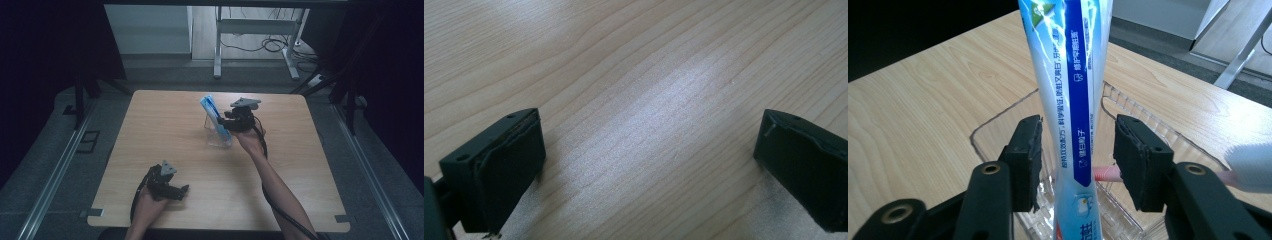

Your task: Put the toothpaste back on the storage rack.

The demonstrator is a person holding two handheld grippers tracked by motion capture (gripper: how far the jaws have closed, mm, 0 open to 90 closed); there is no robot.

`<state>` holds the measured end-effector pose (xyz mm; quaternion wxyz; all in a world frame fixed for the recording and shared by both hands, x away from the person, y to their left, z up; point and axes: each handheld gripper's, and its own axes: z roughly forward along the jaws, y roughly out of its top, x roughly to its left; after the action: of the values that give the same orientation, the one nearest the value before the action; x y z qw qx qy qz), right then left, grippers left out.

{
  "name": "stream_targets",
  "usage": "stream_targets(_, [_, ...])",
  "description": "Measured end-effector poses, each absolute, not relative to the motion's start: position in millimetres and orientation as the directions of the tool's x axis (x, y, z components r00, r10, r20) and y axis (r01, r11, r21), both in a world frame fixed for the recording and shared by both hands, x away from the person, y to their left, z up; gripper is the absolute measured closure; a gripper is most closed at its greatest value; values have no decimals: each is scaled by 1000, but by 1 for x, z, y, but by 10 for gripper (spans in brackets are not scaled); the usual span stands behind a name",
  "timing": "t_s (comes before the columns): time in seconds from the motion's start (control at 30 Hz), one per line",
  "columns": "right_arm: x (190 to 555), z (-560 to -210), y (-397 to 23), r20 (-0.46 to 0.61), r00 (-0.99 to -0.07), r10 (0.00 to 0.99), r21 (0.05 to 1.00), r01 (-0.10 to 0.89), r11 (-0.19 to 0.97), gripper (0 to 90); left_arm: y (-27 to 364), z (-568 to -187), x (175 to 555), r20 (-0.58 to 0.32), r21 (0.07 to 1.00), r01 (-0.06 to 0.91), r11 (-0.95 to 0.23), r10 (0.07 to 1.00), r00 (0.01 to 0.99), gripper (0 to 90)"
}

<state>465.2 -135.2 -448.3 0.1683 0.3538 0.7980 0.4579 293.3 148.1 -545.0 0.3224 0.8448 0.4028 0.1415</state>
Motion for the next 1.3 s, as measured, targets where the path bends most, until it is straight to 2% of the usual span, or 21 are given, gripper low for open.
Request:
stream_targets(0.7, [449, -440, -143, 91, -726, 682, 844, 420, 333, 416, 148, -545, 293, -21, 659, 589, -467, 772, 635, 3])
stream_targets(1.3, [437, -440, -150, 91, -761, 643, 848, 397, 351, 257, 148, -545, 293, -21, 659, 589, -467, 772, 635, 3])
